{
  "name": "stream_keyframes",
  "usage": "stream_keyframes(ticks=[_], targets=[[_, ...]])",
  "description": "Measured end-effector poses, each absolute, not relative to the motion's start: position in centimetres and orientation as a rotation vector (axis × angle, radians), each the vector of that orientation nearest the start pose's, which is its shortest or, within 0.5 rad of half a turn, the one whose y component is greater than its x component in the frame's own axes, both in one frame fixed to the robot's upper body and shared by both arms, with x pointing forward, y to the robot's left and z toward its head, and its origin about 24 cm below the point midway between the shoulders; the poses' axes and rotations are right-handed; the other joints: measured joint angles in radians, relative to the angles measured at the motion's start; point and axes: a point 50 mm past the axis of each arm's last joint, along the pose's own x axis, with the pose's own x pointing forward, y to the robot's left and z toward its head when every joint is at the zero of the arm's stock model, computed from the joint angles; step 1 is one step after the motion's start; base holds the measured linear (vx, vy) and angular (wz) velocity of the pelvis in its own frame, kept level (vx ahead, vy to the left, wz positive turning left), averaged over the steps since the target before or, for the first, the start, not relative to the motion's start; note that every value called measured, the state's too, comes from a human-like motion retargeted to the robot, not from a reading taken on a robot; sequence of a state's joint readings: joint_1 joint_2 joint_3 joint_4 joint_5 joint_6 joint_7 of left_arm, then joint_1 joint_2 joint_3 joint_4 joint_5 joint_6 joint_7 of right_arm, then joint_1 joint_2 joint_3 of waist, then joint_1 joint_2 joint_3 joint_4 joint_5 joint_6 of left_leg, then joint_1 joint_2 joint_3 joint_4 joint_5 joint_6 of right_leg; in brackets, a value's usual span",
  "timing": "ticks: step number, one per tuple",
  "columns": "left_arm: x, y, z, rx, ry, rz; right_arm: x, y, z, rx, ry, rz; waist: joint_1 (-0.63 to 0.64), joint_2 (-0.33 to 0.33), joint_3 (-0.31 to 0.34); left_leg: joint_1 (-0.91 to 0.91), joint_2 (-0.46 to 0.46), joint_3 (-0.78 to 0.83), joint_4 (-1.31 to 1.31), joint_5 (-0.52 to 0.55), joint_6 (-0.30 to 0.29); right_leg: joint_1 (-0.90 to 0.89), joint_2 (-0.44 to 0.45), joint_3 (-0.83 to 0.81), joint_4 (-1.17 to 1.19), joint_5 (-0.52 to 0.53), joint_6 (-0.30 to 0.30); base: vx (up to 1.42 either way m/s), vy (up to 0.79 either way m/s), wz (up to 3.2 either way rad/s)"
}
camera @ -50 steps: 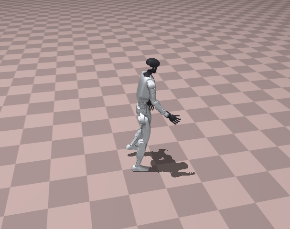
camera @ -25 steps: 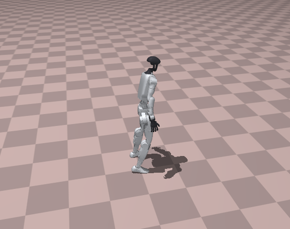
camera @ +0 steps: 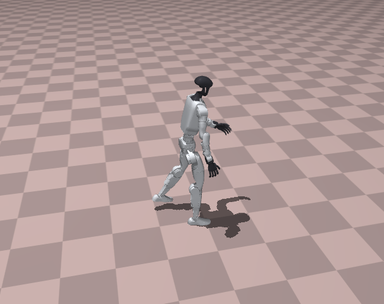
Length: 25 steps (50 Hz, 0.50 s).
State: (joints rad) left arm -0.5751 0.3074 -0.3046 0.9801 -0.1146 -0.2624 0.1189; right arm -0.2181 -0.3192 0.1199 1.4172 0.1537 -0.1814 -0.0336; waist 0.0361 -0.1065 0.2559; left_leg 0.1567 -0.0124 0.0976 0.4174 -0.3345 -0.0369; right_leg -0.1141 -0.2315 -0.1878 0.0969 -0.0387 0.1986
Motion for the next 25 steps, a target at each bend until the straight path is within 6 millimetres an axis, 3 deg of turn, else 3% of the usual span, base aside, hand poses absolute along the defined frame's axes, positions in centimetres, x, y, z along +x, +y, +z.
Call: stream_keyframes(ticks=[4,8,10,12,16,18,20,23,25], targets=[[25.7,20.6,-7.5,0.398,0.528,-0.092,20.8,-27.7,-10.4,-0.357,0.913,-0.229,0.035,0.025,-0.009,-0.12,-0.006,0.063,0.094,-0.081,0.031,0.024,0.008,0.058,-0.002,-0.035,0.019,0.45,-0.06,-0.76],[13.2,22.8,-14.8,0.412,1.003,-0.115,27.0,-26.3,-6.5,-0.366,0.698,-0.29,0.083,0.038,0.008,-0.195,0.002,0.13,-0.04,-0.06,0.025,0.052,0.024,0.111,0.013,-0.076,0.028,0.45,0.04,-0.9],[6.8,23.5,-16.5,0.362,1.223,-0.115,30.0,-24.4,-4.2,-0.33,0.545,-0.27,0.13,0.044,0.015,-0.193,0.015,0.136,-0.238,0.016,0.059,0.053,0.053,0.155,0.018,-0.085,0.026,0.44,0.06,-0.99],[0.7,24.2,-16.9,0.325,1.431,-0.105,32.3,-22.4,-2.0,-0.278,0.393,-0.237,0.161,0.037,0.028,-0.214,0.033,0.154,-0.361,0.109,0.054,0.091,0.066,0.177,-0.017,-0.093,0.016,0.46,0.09,-0.73],[-8.5,25.8,-15.5,0.243,1.694,0.014,34.0,-18.2,1.5,-0.191,0.127,-0.131,0.227,-0.02,0.039,-0.249,0.057,0.231,-0.494,0.248,0.039,0.136,0.062,0.209,-0.036,-0.122,0.011,0.49,0.13,-0.61],[-11.1,26.7,-14.5,0.19,1.727,0.135,33.6,-16.9,2.2,-0.137,0.047,-0.1,0.263,-0.061,0.035,-0.253,0.067,0.265,-0.501,0.274,0.025,0.153,0.056,0.228,-0.041,-0.137,0.01,0.52,0.16,-0.68],[-12.4,27.6,-13.7,0.148,1.709,0.244,32.6,-16.2,1.9,-0.068,0.017,-0.095,0.296,-0.099,0.028,-0.234,0.072,0.285,-0.5,0.271,0.012,0.166,0.053,0.249,-0.038,-0.157,0.004,0.52,0.19,-0.65],[-11.5,28.7,-13.5,0.171,1.644,0.266,30.2,-16.1,-0.7,0.012,0.079,-0.132,0.328,-0.141,0.013,-0.194,0.077,0.301,-0.479,0.211,0.004,0.171,0.055,0.254,0.013,-0.177,-0.015,0.49,0.21,-0.41],[-8.9,29.6,-13.8,0.261,1.584,0.204,28.0,-16.4,-3.3,0.032,0.166,-0.175,0.344,-0.158,0.004,-0.174,0.083,0.304,-0.464,0.175,0.004,0.151,0.064,0.233,0.088,-0.179,-0.027,0.45,0.21,-0.07]])
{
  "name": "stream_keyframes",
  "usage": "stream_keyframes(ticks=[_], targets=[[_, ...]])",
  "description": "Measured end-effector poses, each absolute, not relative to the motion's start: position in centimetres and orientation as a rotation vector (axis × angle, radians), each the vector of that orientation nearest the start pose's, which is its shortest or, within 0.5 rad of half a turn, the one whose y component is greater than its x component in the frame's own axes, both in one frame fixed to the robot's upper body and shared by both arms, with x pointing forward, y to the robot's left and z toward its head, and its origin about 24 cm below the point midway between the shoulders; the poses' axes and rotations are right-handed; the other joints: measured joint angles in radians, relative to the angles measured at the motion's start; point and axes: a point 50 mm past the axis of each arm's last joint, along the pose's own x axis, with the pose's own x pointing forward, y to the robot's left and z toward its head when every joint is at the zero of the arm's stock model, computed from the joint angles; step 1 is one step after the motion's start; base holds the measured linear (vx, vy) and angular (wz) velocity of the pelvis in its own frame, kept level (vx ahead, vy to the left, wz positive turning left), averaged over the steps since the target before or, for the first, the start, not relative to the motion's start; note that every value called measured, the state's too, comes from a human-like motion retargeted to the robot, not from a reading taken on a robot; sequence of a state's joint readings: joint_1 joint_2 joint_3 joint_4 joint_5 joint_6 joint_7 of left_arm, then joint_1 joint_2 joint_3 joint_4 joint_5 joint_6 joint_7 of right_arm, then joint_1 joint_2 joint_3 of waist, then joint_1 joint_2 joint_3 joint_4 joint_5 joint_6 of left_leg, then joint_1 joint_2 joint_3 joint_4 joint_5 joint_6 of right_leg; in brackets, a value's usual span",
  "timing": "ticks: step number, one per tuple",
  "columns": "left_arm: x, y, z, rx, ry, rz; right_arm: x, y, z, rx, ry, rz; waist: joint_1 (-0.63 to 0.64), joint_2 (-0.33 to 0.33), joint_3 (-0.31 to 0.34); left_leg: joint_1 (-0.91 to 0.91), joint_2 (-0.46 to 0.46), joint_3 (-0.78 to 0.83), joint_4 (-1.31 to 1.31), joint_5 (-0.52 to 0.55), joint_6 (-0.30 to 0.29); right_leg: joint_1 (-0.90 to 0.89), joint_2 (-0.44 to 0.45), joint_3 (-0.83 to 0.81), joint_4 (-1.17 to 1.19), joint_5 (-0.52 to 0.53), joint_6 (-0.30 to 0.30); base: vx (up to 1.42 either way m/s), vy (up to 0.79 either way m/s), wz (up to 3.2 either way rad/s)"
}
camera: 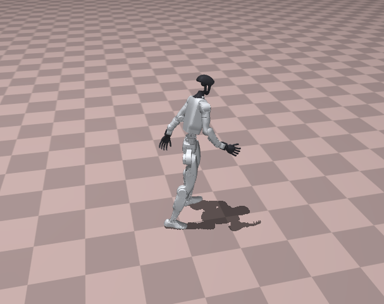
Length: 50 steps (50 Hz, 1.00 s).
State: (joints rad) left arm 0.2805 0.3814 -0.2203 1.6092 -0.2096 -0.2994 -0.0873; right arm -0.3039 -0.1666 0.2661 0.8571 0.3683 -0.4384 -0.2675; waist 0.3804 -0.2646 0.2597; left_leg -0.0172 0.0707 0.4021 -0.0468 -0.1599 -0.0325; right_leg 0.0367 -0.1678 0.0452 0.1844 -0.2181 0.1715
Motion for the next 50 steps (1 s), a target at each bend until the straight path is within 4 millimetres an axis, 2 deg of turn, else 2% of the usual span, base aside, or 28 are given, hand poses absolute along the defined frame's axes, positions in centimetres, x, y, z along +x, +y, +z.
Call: stream_keyframes(ticks=[3,6,8,11,13,15,17,19,20,22,25,28,30,32,33,35,37,40,42,44,45,47,50], targets=[[-2.0,30.6,-14.4,0.434,1.434,0.117,23.8,-17.2,-7.8,-0.026,0.369,-0.21,-0.002,-0.003,-0.015,0.02,0.01,-0.02,0.011,-0.032,-0.004,-0.051,0.031,-0.024,0.091,-0.025,-0.016,0.4,0.2,0.33],[7.0,30.5,-14.0,0.496,1.212,0.137,18.6,-18.0,-12.1,-0.135,0.626,-0.175,-0.034,0.006,-0.027,0.039,0.008,-0.056,0.019,-0.057,-0.016,-0.091,0.047,-0.078,0.08,-0.021,-0.029,0.37,0.17,0.67],[13.5,29.7,-12.7,0.469,1.044,0.173,15.2,-18.5,-14.3,-0.19,0.806,-0.116,-0.075,0.014,-0.022,0.057,0.001,-0.088,0.026,-0.075,-0.026,-0.105,0.051,-0.111,0.025,-0.002,-0.033,0.37,0.14,0.92],[22.8,27.3,-9.1,0.401,0.799,0.166,10.2,-19.1,-16.4,-0.256,1.056,0.004,-0.155,0.028,-0.012,0.092,-0.018,-0.142,0.035,-0.099,-0.032,-0.129,0.051,-0.115,-0.08,0.085,-0.034,0.37,0.1,1.0],[28.3,25.2,-5.7,0.398,0.637,0.119,7.5,-19.7,-17.1,-0.283,1.19,0.079,-0.212,0.035,0.0,0.117,-0.034,-0.179,0.041,-0.112,-0.029,-0.153,0.047,-0.079,-0.136,0.191,-0.022,0.38,0.07,0.96],[33.0,23.0,-1.5,0.448,0.48,0.055,5.6,-20.2,-17.4,-0.293,1.285,0.129,-0.266,0.046,0.011,0.141,-0.042,-0.209,0.046,-0.124,-0.029,-0.184,0.044,-0.036,-0.164,0.256,-0.012,0.39,0.03,0.84],[36.6,20.9,3.1,0.53,0.323,0.001,4.6,-20.7,-17.5,-0.288,1.337,0.145,-0.314,0.059,0.022,0.165,-0.046,-0.235,0.049,-0.135,-0.029,-0.208,0.034,-0.019,-0.193,0.301,0.004,0.42,0.0,0.72],[39.2,19.2,7.6,0.604,0.169,-0.029,3.9,-21.1,-17.5,-0.271,1.36,0.131,-0.353,0.071,0.029,0.191,-0.051,-0.256,0.05,-0.146,-0.028,-0.222,0.018,-0.039,-0.235,0.359,0.024,0.45,-0.04,0.56],[40.0,18.5,9.6,0.634,0.098,-0.037,3.6,-21.3,-17.5,-0.262,1.367,0.118,-0.369,0.078,0.028,0.204,-0.052,-0.264,0.05,-0.152,-0.029,-0.227,0.01,-0.06,-0.256,0.384,0.034,0.46,-0.07,0.4],[41.4,17.3,13.7,0.661,-0.038,-0.026,3.9,-21.6,-17.4,-0.233,1.352,0.071,-0.389,0.099,0.032,0.225,-0.048,-0.273,0.048,-0.164,-0.037,-0.245,-0.002,-0.129,-0.272,0.369,0.051,0.47,-0.09,0.26],[42.2,16.1,18.8,0.593,-0.208,0.021,5.0,-22.0,-17.2,-0.198,1.314,-0.008,-0.399,0.135,0.034,0.246,-0.044,-0.281,0.05,-0.177,-0.044,-0.257,-0.021,-0.235,-0.272,0.377,0.061,0.49,-0.12,0.13],[42.1,15.4,20.8,0.394,-0.307,0.072,6.9,-22.3,-16.9,-0.201,1.276,-0.061,-0.399,0.171,0.035,0.259,-0.048,-0.296,0.07,-0.175,-0.027,-0.23,-0.032,-0.253,-0.272,0.385,0.052,0.5,-0.16,0.11],[41.7,15.2,20.0,0.273,-0.319,0.094,8.6,-22.7,-16.6,-0.224,1.248,-0.08,-0.394,0.196,0.039,0.263,-0.048,-0.303,0.104,-0.159,-0.009,-0.201,-0.034,-0.254,-0.271,0.347,0.047,0.52,-0.18,-0.03],[41.0,15.1,17.2,0.219,-0.269,0.088,11.1,-23.4,-15.9,-0.271,1.225,-0.084,-0.386,0.216,0.055,0.259,-0.051,-0.295,0.178,-0.137,0.003,-0.162,-0.037,-0.247,-0.266,0.313,0.038,0.53,-0.21,-0.25],[40.4,15.0,15.1,0.228,-0.219,0.068,12.3,-23.6,-15.5,-0.294,1.215,-0.075,-0.38,0.219,0.062,0.249,-0.055,-0.288,0.232,-0.132,0.005,-0.143,-0.041,-0.241,-0.259,0.295,0.035,0.53,-0.22,-0.4],[38.7,15.3,10.0,0.29,-0.074,-0.004,14.8,-24.0,-14.5,-0.34,1.195,-0.054,-0.367,0.217,0.067,0.2,-0.066,-0.268,0.375,-0.141,0.004,-0.115,-0.054,-0.22,-0.242,0.264,0.033,0.52,-0.21,-0.52],[35.9,16.0,4.1,0.373,0.112,-0.09,17.8,-24.2,-13.2,-0.369,1.131,-0.058,-0.343,0.21,0.057,0.127,-0.075,-0.231,0.508,-0.171,0.01,-0.116,-0.066,-0.189,-0.213,0.235,0.034,0.51,-0.16,-0.75],[29.3,17.8,-5.0,0.453,0.433,-0.174,23.0,-24.0,-10.4,-0.367,0.933,-0.124,-0.286,0.197,0.035,0.059,-0.086,-0.142,0.554,-0.201,0.029,-0.143,-0.08,-0.132,-0.136,0.183,0.048,0.52,-0.07,-0.95],[23.4,19.2,-10.3,0.452,0.691,-0.17,26.6,-23.5,-8.0,-0.346,0.77,-0.174,-0.245,0.192,0.03,0.038,-0.093,-0.105,0.484,-0.193,0.036,-0.129,-0.078,-0.103,-0.13,0.164,0.056,0.53,-0.01,-0.86],[16.7,20.7,-14.2,0.408,0.957,-0.135,29.8,-22.7,-5.2,-0.319,0.603,-0.203,-0.207,0.195,0.026,0.02,-0.095,-0.1,0.372,-0.166,0.042,-0.115,-0.066,-0.08,-0.118,0.144,0.06,0.52,0.03,-0.72],[13.2,21.4,-15.5,0.376,1.085,-0.109,31.2,-22.2,-3.8,-0.304,0.52,-0.211,-0.189,0.198,0.024,0.011,-0.093,-0.106,0.309,-0.147,0.044,-0.108,-0.058,-0.071,-0.11,0.133,0.06,0.51,0.05,-0.52],[6.8,22.7,-16.8,0.31,1.307,-0.042,33.6,-21.4,-0.9,-0.286,0.378,-0.208,-0.164,0.217,0.02,-0.015,-0.071,-0.138,0.179,-0.088,0.045,-0.062,-0.025,-0.064,-0.148,0.125,0.035,0.5,0.07,-0.38],[-1.3,24.2,-16.8,0.237,1.52,0.053,36.0,-20.2,3.1,-0.269,0.181,-0.203,-0.123,0.234,0.019,-0.042,-0.035,-0.155,0.007,0.043,0.029,-0.028,0.013,-0.048,-0.116,0.087,0.022,0.51,0.1,-0.43]])
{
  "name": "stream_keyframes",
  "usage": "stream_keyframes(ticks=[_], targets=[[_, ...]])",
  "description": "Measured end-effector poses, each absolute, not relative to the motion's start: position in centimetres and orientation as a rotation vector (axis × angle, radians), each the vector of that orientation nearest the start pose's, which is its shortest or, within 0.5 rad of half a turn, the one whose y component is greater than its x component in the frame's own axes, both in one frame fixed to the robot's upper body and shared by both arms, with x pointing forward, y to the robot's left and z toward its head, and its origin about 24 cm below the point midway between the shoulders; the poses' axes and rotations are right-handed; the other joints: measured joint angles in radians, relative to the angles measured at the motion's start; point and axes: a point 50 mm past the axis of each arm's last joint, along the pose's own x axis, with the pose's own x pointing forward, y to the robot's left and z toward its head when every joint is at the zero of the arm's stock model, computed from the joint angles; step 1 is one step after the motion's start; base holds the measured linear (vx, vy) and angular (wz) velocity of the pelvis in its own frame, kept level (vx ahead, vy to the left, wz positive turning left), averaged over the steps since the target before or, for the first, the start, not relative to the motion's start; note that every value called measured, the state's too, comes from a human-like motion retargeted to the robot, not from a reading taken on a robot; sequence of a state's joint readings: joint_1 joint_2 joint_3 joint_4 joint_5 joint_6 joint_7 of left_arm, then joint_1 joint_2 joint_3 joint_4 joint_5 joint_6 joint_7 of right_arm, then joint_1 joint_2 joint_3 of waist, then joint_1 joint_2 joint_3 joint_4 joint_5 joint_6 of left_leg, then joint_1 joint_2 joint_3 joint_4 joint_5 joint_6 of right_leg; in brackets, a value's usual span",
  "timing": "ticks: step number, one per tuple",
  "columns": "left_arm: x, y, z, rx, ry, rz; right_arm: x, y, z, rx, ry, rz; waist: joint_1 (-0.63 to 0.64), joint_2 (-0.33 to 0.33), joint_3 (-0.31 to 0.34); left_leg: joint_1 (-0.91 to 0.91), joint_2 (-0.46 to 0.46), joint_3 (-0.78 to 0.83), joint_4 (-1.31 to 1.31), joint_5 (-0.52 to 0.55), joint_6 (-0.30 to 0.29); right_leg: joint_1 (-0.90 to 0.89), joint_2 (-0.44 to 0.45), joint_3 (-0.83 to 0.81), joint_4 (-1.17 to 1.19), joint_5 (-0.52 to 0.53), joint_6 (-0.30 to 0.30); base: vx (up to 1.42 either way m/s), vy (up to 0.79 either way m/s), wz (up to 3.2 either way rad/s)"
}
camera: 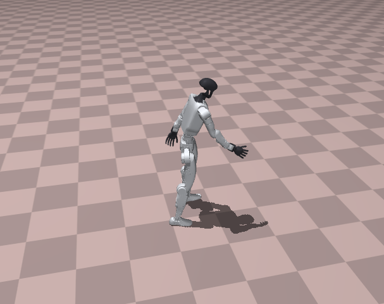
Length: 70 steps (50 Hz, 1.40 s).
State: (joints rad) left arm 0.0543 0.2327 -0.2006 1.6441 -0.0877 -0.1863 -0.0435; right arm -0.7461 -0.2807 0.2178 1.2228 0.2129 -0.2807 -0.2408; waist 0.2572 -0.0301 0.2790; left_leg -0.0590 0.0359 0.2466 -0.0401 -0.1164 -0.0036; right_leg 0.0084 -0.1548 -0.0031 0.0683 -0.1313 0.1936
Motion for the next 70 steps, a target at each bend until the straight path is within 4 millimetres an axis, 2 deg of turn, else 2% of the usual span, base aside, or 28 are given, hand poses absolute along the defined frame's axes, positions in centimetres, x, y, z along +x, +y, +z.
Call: stream_keyframes(ticks=[3,5,7,10,13,16,18,20,23,25,27,29,31,34,36,38,40,43,46,49,52,54,57,60,63,65,67,70], targets=[[-6.2,25.3,-16.0,0.204,1.601,0.138,36.9,-19.8,5.5,-0.239,0.059,-0.226,0.044,-0.016,-0.006,-0.025,0.023,0.072,-0.047,0.086,-0.027,0.031,0.007,0.017,0.015,-0.02,-0.002,0.52,0.13,-0.39],[-7.8,25.8,-15.6,0.184,1.595,0.185,37.0,-19.9,6.2,-0.194,0.009,-0.258,0.075,-0.043,-0.013,-0.018,0.023,0.132,-0.045,0.07,-0.026,0.046,0.0,0.031,0.017,-0.021,0.002,0.52,0.16,-0.36],[-8.3,26.2,-15.3,0.169,1.563,0.204,36.4,-20.1,5.8,-0.125,-0.008,-0.291,0.102,-0.074,-0.023,0.007,0.018,0.159,-0.032,0.018,-0.011,0.059,-0.008,0.045,0.022,-0.017,0.005,0.53,0.19,-0.35],[-7.9,26.5,-15.2,0.164,1.513,0.181,34.3,-20.4,3.2,-0.013,0.023,-0.327,0.123,-0.108,-0.038,0.04,0.023,0.159,0.017,-0.059,0.011,0.077,-0.008,0.057,0.062,-0.005,-0.002,0.54,0.23,-0.12],[-6.0,25.9,-15.7,0.207,1.495,0.065,30.8,-20.7,-1.5,0.047,0.154,-0.338,0.102,-0.104,-0.063,0.08,0.043,0.125,0.038,-0.096,0.028,0.052,0.019,0.036,0.216,0.018,-0.041,0.53,0.27,0.38],[-1.4,25.4,-16.4,0.331,1.452,-0.105,25.7,-21.1,-7.0,0.01,0.389,-0.333,0.075,-0.097,-0.09,0.1,0.056,0.087,0.053,-0.123,0.028,-0.065,0.042,0.003,0.454,-0.037,-0.073,0.48,0.22,0.63],[3.5,25.1,-16.4,0.45,1.369,-0.187,21.4,-21.5,-10.6,-0.055,0.595,-0.324,0.059,-0.099,-0.098,0.109,0.052,0.064,0.065,-0.14,0.013,-0.139,0.032,-0.041,0.528,-0.088,-0.089,0.46,0.14,0.74],[9.6,24.5,-15.7,0.558,1.231,-0.218,16.5,-21.9,-13.6,-0.121,0.82,-0.303,0.036,-0.102,-0.098,0.122,0.042,0.036,0.079,-0.153,-0.009,-0.182,0.017,-0.088,0.496,-0.11,-0.099,0.45,0.1,0.93],[19.5,22.5,-12.6,0.576,0.945,-0.16,9.5,-22.3,-16.3,-0.173,1.13,-0.242,-0.027,-0.103,-0.08,0.153,0.016,-0.023,0.1,-0.169,-0.034,-0.184,0.007,-0.132,0.273,-0.056,-0.089,0.46,0.05,1.16],[25.5,20.9,-9.3,0.511,0.748,-0.102,5.6,-22.6,-17.0,-0.184,1.299,-0.194,-0.082,-0.106,-0.062,0.184,-0.005,-0.065,0.11,-0.18,-0.043,-0.172,0.002,-0.135,0.093,0.039,-0.061,0.48,0.0,1.15],[30.5,19.4,-5.3,0.454,0.568,-0.072,2.8,-23.1,-17.1,-0.182,1.421,-0.162,-0.137,-0.106,-0.048,0.221,-0.02,-0.1,0.111,-0.189,-0.043,-0.179,-0.005,-0.122,-0.028,0.165,-0.026,0.49,-0.04,0.9],[34.3,18.2,-1.0,0.45,0.408,-0.073,1.1,-23.8,-17.0,-0.166,1.494,-0.165,-0.184,-0.097,-0.045,0.255,-0.022,-0.123,0.101,-0.192,-0.041,-0.195,-0.014,-0.127,-0.08,0.248,-0.016,0.49,-0.07,0.61],[37.0,17.4,3.1,0.505,0.265,-0.084,0.1,-24.7,-16.8,-0.139,1.519,-0.203,-0.223,-0.076,-0.054,0.282,-0.013,-0.139,0.088,-0.191,-0.041,-0.208,-0.021,-0.158,-0.072,0.249,-0.029,0.5,-0.1,0.38],[39.4,16.7,8.7,0.606,0.049,-0.059,0.6,-26.2,-16.5,-0.109,1.473,-0.301,-0.266,-0.038,-0.074,0.305,0.002,-0.163,0.083,-0.176,-0.035,-0.211,-0.022,-0.18,0.0,0.162,-0.045,0.52,-0.13,0.24],[39.8,16.5,10.9,0.6,-0.067,-0.012,1.5,-27.1,-16.1,-0.111,1.42,-0.364,-0.278,-0.021,-0.087,0.311,0.003,-0.17,0.11,-0.157,-0.032,-0.189,-0.023,-0.185,0.019,0.117,-0.047,0.54,-0.16,-0.03],[39.4,16.6,11.5,0.518,-0.136,0.034,2.9,-28.0,-15.8,-0.126,1.365,-0.414,-0.276,-0.012,-0.096,0.305,-0.003,-0.157,0.171,-0.143,-0.032,-0.152,-0.026,-0.175,0.011,0.095,-0.048,0.55,-0.17,-0.33],[38.4,16.8,10.5,0.383,-0.141,0.059,4.8,-28.5,-15.4,-0.152,1.317,-0.431,-0.264,-0.011,-0.103,0.277,-0.013,-0.124,0.266,-0.155,-0.039,-0.115,-0.032,-0.154,-0.006,0.083,-0.042,0.54,-0.15,-0.59],[35.6,17.8,6.1,0.22,-0.032,0.06,9.2,-29.0,-14.5,-0.208,1.241,-0.39,-0.234,-0.005,-0.114,0.213,-0.024,-0.049,0.356,-0.214,-0.032,-0.084,-0.038,-0.108,-0.02,0.065,-0.029,0.52,-0.07,-0.87],[30.9,19.5,-0.6,0.178,0.188,0.075,15.2,-29.0,-12.7,-0.269,1.101,-0.343,-0.201,0.013,-0.111,0.166,-0.031,0.012,0.302,-0.234,-0.016,-0.064,-0.031,-0.059,-0.021,0.047,-0.018,0.49,0.04,-1.03],[23.6,20.8,-8.3,0.209,0.512,0.094,21.8,-28.0,-9.7,-0.305,0.886,-0.337,-0.171,0.035,-0.096,0.118,-0.03,0.003,0.179,-0.204,-0.012,-0.042,-0.015,-0.016,-0.01,0.027,-0.009,0.46,0.1,-0.92],[13.5,21.4,-14.8,0.26,0.929,0.054,27.5,-25.5,-6.3,-0.267,0.639,-0.355,-0.158,0.035,-0.08,0.033,-0.016,-0.026,0.143,-0.169,-0.03,-0.01,-0.015,0.004,0.012,0.0,-0.003,0.45,0.13,-0.52],[6.9,21.7,-16.8,0.226,1.189,0.016,30.8,-23.0,-3.7,-0.228,0.479,-0.306,-0.118,0.02,-0.068,0.027,-0.001,-0.013,0.051,-0.091,0.007,-0.002,-0.009,0.04,0.025,-0.006,-0.016,0.45,0.12,-0.81],[-2.4,22.7,-17.2,0.199,1.537,-0.055,34.0,-19.1,-0.2,-0.135,0.277,-0.222,-0.069,-0.031,-0.054,0.003,0.014,0.061,0.058,-0.044,0.013,0.018,-0.026,0.068,0.041,-0.017,-0.031,0.46,0.17,-0.58],[-8.7,24.2,-15.9,0.164,1.71,0.01,35.0,-16.6,2.3,-0.052,0.122,-0.162,-0.021,-0.09,-0.044,0.012,0.015,0.122,0.122,-0.097,0.016,0.039,-0.047,0.092,0.055,-0.024,-0.03,0.49,0.23,-0.42],[-11.5,25.5,-14.7,0.139,1.711,0.148,34.1,-16.4,2.2,0.015,0.067,-0.188,0.006,-0.123,-0.046,0.05,0.015,0.129,0.147,-0.16,0.028,0.053,-0.044,0.095,0.1,-0.027,-0.027,0.5,0.28,-0.09],[-11.8,26.2,-14.4,0.151,1.68,0.171,32.6,-17.1,0.4,0.043,0.105,-0.232,0.013,-0.133,-0.053,0.074,0.019,0.116,0.138,-0.176,0.034,0.041,-0.028,0.079,0.168,-0.024,-0.028,0.48,0.27,0.3],[-10.3,27.0,-14.5,0.21,1.641,0.111,30.1,-18.2,-2.8,0.036,0.211,-0.279,0.014,-0.137,-0.061,0.089,0.025,0.091,0.124,-0.177,0.031,0.002,-0.001,0.061,0.243,-0.059,-0.025,0.45,0.24,0.58],[-5.4,28.6,-14.9,0.356,1.549,-0.006,24.7,-19.8,-8.3,-0.037,0.461,-0.308,0.016,-0.149,-0.062,0.109,0.02,0.05,0.107,-0.171,0.017,-0.063,0.018,0.004,0.257,-0.103,-0.023,0.43,0.18,0.75]])
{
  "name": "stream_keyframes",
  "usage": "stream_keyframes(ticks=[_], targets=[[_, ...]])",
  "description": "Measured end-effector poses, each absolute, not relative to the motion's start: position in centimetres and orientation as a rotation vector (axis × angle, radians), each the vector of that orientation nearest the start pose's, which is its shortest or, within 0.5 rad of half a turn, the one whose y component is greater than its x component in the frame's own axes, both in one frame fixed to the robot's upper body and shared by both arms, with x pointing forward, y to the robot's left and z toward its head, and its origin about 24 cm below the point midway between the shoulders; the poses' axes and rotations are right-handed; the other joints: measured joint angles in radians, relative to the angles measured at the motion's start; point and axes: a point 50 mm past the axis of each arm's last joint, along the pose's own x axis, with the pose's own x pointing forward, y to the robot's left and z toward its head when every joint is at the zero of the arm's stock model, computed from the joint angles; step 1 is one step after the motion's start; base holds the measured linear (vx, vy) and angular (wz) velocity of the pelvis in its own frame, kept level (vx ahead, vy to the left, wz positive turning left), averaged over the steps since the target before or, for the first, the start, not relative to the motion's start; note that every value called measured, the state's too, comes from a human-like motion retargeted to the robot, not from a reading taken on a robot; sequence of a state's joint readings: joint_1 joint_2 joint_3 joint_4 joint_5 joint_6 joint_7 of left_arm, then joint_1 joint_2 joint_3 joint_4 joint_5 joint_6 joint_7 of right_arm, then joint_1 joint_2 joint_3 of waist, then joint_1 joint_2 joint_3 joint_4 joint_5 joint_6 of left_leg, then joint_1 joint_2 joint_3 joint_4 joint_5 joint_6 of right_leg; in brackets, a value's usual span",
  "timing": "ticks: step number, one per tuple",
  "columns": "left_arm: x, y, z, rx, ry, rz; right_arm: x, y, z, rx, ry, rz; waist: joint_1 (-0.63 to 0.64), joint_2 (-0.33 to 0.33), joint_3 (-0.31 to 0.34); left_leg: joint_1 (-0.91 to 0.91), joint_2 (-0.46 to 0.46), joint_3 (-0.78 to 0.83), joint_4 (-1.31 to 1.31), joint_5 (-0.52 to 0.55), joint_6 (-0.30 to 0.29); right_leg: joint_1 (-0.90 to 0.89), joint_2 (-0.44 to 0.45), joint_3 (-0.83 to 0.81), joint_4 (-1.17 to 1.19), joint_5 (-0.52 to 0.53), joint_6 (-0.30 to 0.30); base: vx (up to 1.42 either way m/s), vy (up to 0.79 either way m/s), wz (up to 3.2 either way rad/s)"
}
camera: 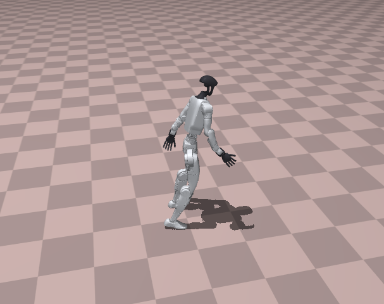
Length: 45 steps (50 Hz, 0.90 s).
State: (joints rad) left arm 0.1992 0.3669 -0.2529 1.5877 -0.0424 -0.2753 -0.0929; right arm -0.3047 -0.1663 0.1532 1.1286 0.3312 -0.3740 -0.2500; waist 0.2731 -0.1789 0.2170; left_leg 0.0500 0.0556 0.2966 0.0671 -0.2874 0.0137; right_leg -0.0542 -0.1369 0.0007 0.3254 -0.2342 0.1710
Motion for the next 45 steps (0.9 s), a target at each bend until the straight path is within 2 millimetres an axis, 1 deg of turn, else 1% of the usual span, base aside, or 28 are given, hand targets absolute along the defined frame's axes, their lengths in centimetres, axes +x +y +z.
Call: stream_keyframes(ticks=[2,3,5,7,9,10,12,15,17,18,20,22,23,24,25,26,27,28,30,31,33,35,37,38,40,42,43,45], targets=[[-0.4,29.5,-15.0,0.444,1.437,-0.016,20.2,-20.8,-11.6,-0.099,0.665,-0.291,-0.006,-0.01,0.01,0.019,-0.016,-0.03,-0.007,0.005,-0.01,-0.025,0.004,-0.035,-0.085,0.035,0.005,0.43,0.14,0.87],[2.4,29.7,-14.9,0.47,1.367,0.003,17.8,-21.2,-13.0,-0.124,0.769,-0.275,-0.013,-0.014,0.018,0.031,-0.026,-0.047,-0.01,0.006,-0.015,-0.032,0.008,-0.042,-0.144,0.067,0.009,0.44,0.11,0.94],[8.4,29.7,-14.2,0.474,1.208,0.074,12.9,-21.7,-15.2,-0.16,0.974,-0.229,-0.036,-0.02,0.036,0.06,-0.044,-0.084,-0.013,0.007,-0.026,-0.043,0.017,-0.034,-0.268,0.149,0.018,0.45,0.1,0.97],[14.5,29.0,-12.7,0.427,1.04,0.139,8.4,-22.2,-16.5,-0.178,1.158,-0.169,-0.07,-0.02,0.053,0.096,-0.059,-0.122,-0.016,0.005,-0.035,-0.062,0.024,-0.024,-0.366,0.242,0.03,0.47,0.08,0.96],[20.2,27.6,-10.6,0.38,0.885,0.153,4.4,-22.7,-17.1,-0.179,1.319,-0.11,-0.109,-0.015,0.067,0.135,-0.068,-0.16,-0.018,0.003,-0.04,-0.095,0.021,-0.039,-0.412,0.331,0.039,0.5,0.06,0.95],[22.9,26.7,-9.3,0.364,0.813,0.142,2.6,-23.0,-17.2,-0.173,1.392,-0.082,-0.129,-0.012,0.073,0.155,-0.071,-0.18,-0.02,0.002,-0.043,-0.119,0.017,-0.055,-0.413,0.367,0.043,0.53,0.04,0.98],[27.9,24.6,-6.3,0.386,0.687,0.071,-0.2,-23.4,-17.1,-0.148,1.507,-0.043,-0.172,-0.001,0.083,0.198,-0.07,-0.223,-0.024,-0.002,-0.052,-0.157,0.003,-0.104,-0.413,0.397,0.051,0.57,0.0,1.05],[34.2,20.8,-0.8,0.495,0.492,-0.052,-3.0,-24.0,-16.8,-0.089,1.614,-0.032,-0.235,0.022,0.097,0.26,-0.058,-0.303,-0.027,-0.006,-0.075,-0.186,-0.022,-0.169,-0.413,0.363,0.067,0.62,-0.07,1.11],[37.2,18.1,3.0,0.538,0.34,-0.089,-3.8,-24.5,-16.6,-0.052,1.638,-0.076,-0.264,0.039,0.102,0.291,-0.054,-0.361,-0.015,0.004,-0.086,-0.164,-0.04,-0.188,-0.412,0.409,0.054,0.64,-0.13,0.92],[38.2,16.8,4.7,0.538,0.266,-0.094,-3.9,-24.8,-16.5,-0.041,1.638,-0.108,-0.274,0.05,0.098,0.3,-0.051,-0.386,-0.002,0.014,-0.092,-0.145,-0.045,-0.195,-0.41,0.418,0.035,0.64,-0.15,0.64],[39.5,14.3,7.8,0.487,0.121,-0.082,-3.2,-25.6,-16.4,-0.038,1.603,-0.183,-0.284,0.079,0.098,0.309,-0.042,-0.422,0.041,0.035,-0.105,-0.117,-0.047,-0.205,-0.369,0.361,-0.003,0.63,-0.16,0.34],[39.8,12.1,9.7,0.367,0.009,-0.061,-0.7,-26.9,-16.1,-0.076,1.53,-0.251,-0.289,0.11,0.108,0.301,-0.041,-0.429,0.125,0.03,-0.107,-0.101,-0.051,-0.2,-0.293,0.287,-0.03,0.62,-0.16,-0.01],[39.7,11.4,10.0,0.305,-0.021,-0.06,0.7,-27.5,-16.0,-0.103,1.494,-0.267,-0.29,0.12,0.109,0.289,-0.046,-0.424,0.176,0.013,-0.103,-0.093,-0.055,-0.195,-0.261,0.26,-0.038,0.61,-0.14,-0.18],[39.3,10.8,9.8,0.256,-0.033,-0.069,2.4,-28.0,-15.8,-0.132,1.455,-0.274,-0.292,0.128,0.107,0.271,-0.053,-0.412,0.226,-0.013,-0.095,-0.084,-0.06,-0.189,-0.237,0.238,-0.041,0.6,-0.13,-0.25],[38.9,10.4,9.4,0.212,-0.035,-0.082,4.2,-28.5,-15.5,-0.161,1.414,-0.276,-0.293,0.135,0.104,0.25,-0.06,-0.398,0.278,-0.044,-0.084,-0.076,-0.064,-0.182,-0.218,0.217,-0.043,0.58,-0.11,-0.29],[38.2,10.4,8.2,0.199,-0.009,-0.104,6.3,-28.8,-15.1,-0.188,1.364,-0.271,-0.295,0.142,0.098,0.223,-0.065,-0.372,0.314,-0.072,-0.07,-0.067,-0.067,-0.175,-0.211,0.202,-0.04,0.57,-0.09,-0.34],[37.5,10.6,6.8,0.195,0.026,-0.126,8.6,-29.1,-14.6,-0.213,1.31,-0.267,-0.295,0.148,0.09,0.196,-0.069,-0.343,0.342,-0.095,-0.057,-0.058,-0.069,-0.168,-0.207,0.188,-0.038,0.56,-0.08,-0.42],[36.5,11.0,5.0,0.21,0.079,-0.147,11.1,-29.3,-13.9,-0.234,1.247,-0.263,-0.295,0.154,0.081,0.169,-0.07,-0.308,0.355,-0.108,-0.045,-0.049,-0.069,-0.16,-0.209,0.178,-0.033,0.54,-0.07,-0.52],[33.8,12.3,0.6,0.251,0.219,-0.167,16.4,-29.2,-12.1,-0.264,1.093,-0.271,-0.286,0.166,0.064,0.12,-0.068,-0.225,0.346,-0.113,-0.028,-0.031,-0.065,-0.139,-0.222,0.165,-0.024,0.53,-0.05,-0.67],[32.0,13.3,-2.0,0.27,0.308,-0.16,19.2,-28.7,-11.0,-0.269,1.0,-0.281,-0.277,0.171,0.058,0.099,-0.066,-0.185,0.322,-0.111,-0.023,-0.022,-0.061,-0.127,-0.23,0.16,-0.018,0.52,-0.03,-0.79],[27.5,15.4,-7.0,0.287,0.501,-0.128,24.5,-27.4,-8.2,-0.264,0.807,-0.3,-0.254,0.178,0.049,0.057,-0.063,-0.117,0.258,-0.103,-0.016,-0.004,-0.052,-0.102,-0.242,0.15,-0.007,0.5,0.0,-0.86],[22.1,17.7,-11.3,0.267,0.717,-0.061,29.1,-25.3,-5.1,-0.244,0.617,-0.305,-0.222,0.18,0.042,0.017,-0.06,-0.072,0.166,-0.081,-0.01,0.013,-0.041,-0.075,-0.247,0.138,0.002,0.49,0.04,-0.9],[16.1,20.3,-14.4,0.22,0.939,0.043,32.7,-22.7,-1.8,-0.228,0.449,-0.284,-0.185,0.178,0.038,-0.021,-0.052,-0.046,0.058,-0.022,-0.01,0.031,-0.03,-0.05,-0.245,0.122,0.005,0.49,0.07,-0.85],[13.0,21.7,-15.4,0.201,1.047,0.102,34.2,-21.3,-0.2,-0.221,0.373,-0.268,-0.165,0.174,0.036,-0.039,-0.045,-0.034,0.008,0.021,-0.013,0.041,-0.024,-0.039,-0.243,0.114,0.004,0.49,0.08,-0.79],[7.1,24.4,-16.3,0.188,1.248,0.22,36.5,-18.5,2.9,-0.205,0.237,-0.232,-0.126,0.158,0.031,-0.068,-0.031,-0.004,-0.066,0.111,-0.02,0.059,-0.018,-0.016,-0.236,0.1,0.0,0.49,0.09,-0.72],[2.4,26.9,-16.1,0.197,1.394,0.338,38.0,-16.1,5.7,-0.179,0.122,-0.202,-0.084,0.127,0.026,-0.078,-0.022,0.04,-0.078,0.151,-0.013,0.073,-0.022,0.008,-0.23,0.092,-0.005,0.5,0.1,-0.67],[0.5,28.1,-15.7,0.197,1.441,0.402,38.5,-15.1,6.9,-0.158,0.069,-0.191,-0.062,0.108,0.022,-0.077,-0.019,0.064,-0.063,0.143,-0.006,0.08,-0.026,0.019,-0.228,0.089,-0.007,0.51,0.11,-0.65],[-2.6,30.2,-14.8,0.174,1.472,0.538,38.9,-13.6,8.8,-0.096,-0.024,-0.171,-0.022,0.072,0.015,-0.064,-0.012,0.098,-0.014,0.091,0.009,0.099,-0.032,0.041,-0.227,0.082,-0.008,0.52,0.14,-0.61]])
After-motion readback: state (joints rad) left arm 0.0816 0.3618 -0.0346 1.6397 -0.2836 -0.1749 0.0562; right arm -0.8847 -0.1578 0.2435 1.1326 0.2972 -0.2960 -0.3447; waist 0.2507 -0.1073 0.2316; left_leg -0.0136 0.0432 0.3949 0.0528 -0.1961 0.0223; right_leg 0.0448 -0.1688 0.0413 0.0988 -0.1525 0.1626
